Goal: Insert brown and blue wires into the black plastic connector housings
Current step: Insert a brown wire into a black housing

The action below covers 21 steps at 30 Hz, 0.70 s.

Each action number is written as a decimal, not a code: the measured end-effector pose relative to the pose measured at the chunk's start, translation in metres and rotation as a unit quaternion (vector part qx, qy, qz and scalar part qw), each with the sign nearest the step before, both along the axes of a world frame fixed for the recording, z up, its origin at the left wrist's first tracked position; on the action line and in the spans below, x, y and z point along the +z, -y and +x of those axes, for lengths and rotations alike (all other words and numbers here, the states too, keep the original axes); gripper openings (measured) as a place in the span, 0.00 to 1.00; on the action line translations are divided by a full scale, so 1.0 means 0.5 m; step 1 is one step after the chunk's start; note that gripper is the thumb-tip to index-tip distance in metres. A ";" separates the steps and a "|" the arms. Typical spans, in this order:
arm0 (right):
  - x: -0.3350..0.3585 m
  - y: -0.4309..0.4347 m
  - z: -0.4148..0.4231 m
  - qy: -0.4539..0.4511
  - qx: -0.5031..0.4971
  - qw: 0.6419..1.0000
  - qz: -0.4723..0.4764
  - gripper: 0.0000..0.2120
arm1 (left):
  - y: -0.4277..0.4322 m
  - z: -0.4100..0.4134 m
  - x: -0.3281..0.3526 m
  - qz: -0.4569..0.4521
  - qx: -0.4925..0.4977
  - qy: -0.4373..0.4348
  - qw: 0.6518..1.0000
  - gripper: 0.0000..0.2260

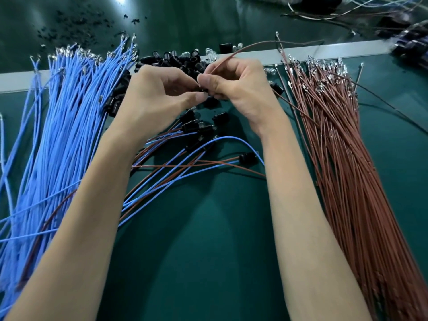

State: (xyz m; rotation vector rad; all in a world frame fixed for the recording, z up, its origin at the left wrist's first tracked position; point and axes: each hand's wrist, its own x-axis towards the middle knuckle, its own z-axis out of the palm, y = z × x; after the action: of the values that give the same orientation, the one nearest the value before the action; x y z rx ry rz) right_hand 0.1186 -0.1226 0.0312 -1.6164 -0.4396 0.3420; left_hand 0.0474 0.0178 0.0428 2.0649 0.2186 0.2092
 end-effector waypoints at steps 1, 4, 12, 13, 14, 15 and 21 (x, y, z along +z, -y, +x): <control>0.000 -0.002 0.000 0.000 -0.003 1.000 -0.003 0.08 | 0.001 0.000 -0.001 0.006 -0.001 -0.001 1.000 0.05; -0.003 -0.001 0.003 -0.006 -0.009 1.000 -0.016 0.08 | 0.003 -0.001 -0.002 0.011 0.006 -0.002 1.000 0.06; -0.007 -0.005 0.002 -0.001 -0.001 1.000 -0.005 0.09 | 0.001 -0.004 0.002 -0.019 -0.011 -0.004 1.000 0.03; -0.007 -0.004 0.002 0.001 -0.004 1.000 -0.004 0.09 | 0.001 -0.005 0.002 -0.028 -0.014 -0.001 1.000 0.02; -0.007 -0.003 0.004 0.000 -0.007 1.000 -0.005 0.09 | 0.001 -0.005 0.003 -0.037 -0.018 0.003 0.999 0.02; -0.008 -0.002 0.004 -0.005 -0.009 1.000 -0.006 0.09 | 0.001 -0.005 0.004 -0.046 -0.023 0.006 0.999 0.02; -0.011 -0.004 0.004 -0.014 -0.022 1.000 0.008 0.09 | 0.009 -0.004 0.005 -0.063 -0.038 0.008 0.997 0.05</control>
State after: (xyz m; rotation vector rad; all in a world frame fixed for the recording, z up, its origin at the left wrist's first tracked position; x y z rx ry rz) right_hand 0.1208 -0.1205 0.0255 -1.6017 -0.3848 0.3270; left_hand 0.0454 0.0134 0.0454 1.9423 0.1398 0.1603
